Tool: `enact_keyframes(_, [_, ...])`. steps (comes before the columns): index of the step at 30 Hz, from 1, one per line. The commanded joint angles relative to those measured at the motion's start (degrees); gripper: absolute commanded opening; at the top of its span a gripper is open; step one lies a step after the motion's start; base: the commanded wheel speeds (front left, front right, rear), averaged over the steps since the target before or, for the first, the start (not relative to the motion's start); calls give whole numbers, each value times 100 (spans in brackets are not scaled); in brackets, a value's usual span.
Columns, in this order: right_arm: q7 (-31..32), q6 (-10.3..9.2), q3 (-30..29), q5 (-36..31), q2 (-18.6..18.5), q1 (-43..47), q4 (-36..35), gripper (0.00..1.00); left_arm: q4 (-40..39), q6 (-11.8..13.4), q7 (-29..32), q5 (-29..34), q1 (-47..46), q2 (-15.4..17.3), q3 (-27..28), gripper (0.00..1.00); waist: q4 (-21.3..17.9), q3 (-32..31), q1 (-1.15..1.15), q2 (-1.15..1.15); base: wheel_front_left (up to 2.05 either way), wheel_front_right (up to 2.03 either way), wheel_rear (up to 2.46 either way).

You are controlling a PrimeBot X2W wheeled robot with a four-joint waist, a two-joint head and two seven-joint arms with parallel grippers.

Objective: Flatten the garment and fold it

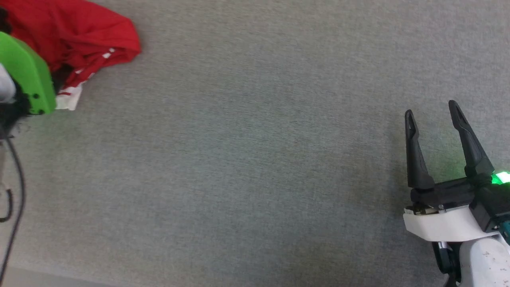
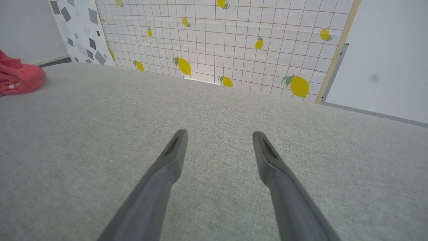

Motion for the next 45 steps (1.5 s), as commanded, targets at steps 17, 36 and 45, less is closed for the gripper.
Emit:
enact_keyframes(17, [-34, -10, 30, 40, -3, 90, 245, 100, 275, -14, -2057, -977, -57, 329, -523, 0, 35, -1025, -1, 0, 0, 0, 0])
enact_keyframes(36, [-35, -10, -202, 380, -3, 516, 603, 100, -1629, 199, -4203, -110, -89, -159, -1310, 0, -511, -2790, -1, 0, 0, 0, 0])
enact_keyframes(45, [-35, -10, -204, 530, -3, 492, 528, 100, -2484, 588, -4175, 380, 445, -1219, -2369, 0, -1409, -2517, -1, 0, 0, 0, 0])
